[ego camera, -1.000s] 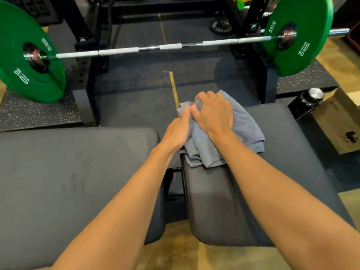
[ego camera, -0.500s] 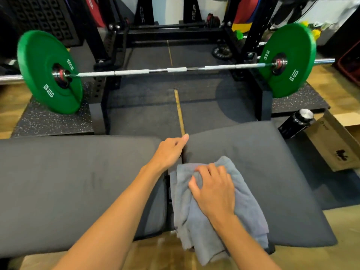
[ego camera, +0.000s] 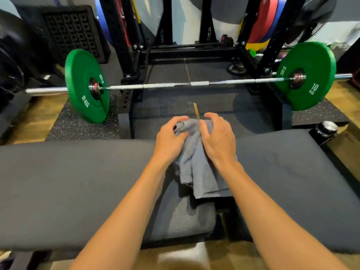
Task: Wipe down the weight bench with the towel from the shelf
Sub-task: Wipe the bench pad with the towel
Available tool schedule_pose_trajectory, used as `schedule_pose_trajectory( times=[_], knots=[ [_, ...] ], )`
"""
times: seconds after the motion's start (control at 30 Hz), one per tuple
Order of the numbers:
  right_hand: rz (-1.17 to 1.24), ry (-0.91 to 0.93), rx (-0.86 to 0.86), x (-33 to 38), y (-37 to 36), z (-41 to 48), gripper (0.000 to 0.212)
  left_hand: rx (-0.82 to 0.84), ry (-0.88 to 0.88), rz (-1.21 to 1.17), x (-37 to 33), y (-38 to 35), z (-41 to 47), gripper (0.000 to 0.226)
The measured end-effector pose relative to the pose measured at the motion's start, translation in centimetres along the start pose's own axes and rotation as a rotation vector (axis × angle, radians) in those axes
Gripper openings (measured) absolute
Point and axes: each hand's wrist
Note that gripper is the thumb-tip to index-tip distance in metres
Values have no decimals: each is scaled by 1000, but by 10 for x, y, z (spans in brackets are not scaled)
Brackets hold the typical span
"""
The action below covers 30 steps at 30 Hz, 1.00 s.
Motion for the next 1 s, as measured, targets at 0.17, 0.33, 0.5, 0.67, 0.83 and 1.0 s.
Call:
schedule_pose_trajectory(
  times=[0.17, 0.33, 0.5, 0.67, 0.83, 1.0],
  knots=[
    [-471, -42, 475, 37, -55, -41, 53, 77, 232, 403, 48, 64, -3, 30],
    [-639, -13, 312, 32, -59, -80, 47, 171, -74, 609, 66, 52, -14, 43],
    [-737, 18, 191, 36, -33, -150, 47, 134, -330, 690, 84, 32, -44, 40],
    [-719, -25, 137, 35, -54, -123, 42, -24, -318, 616, 102, 47, -7, 20],
    [-614, 18, 132, 19, -99, -49, 40, -141, -40, 946, 157, 105, 43, 33],
    [-624, 63, 250, 21, -115, -12, 50, -97, -32, 1112, 170, 121, 24, 44]
  ],
)
Point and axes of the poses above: each hand's wrist, its own z-axis towards the middle knuckle, its own y-axis out of the back of the hand, x = y × z, and after that the axes turned 5 degrees about z, right-handed
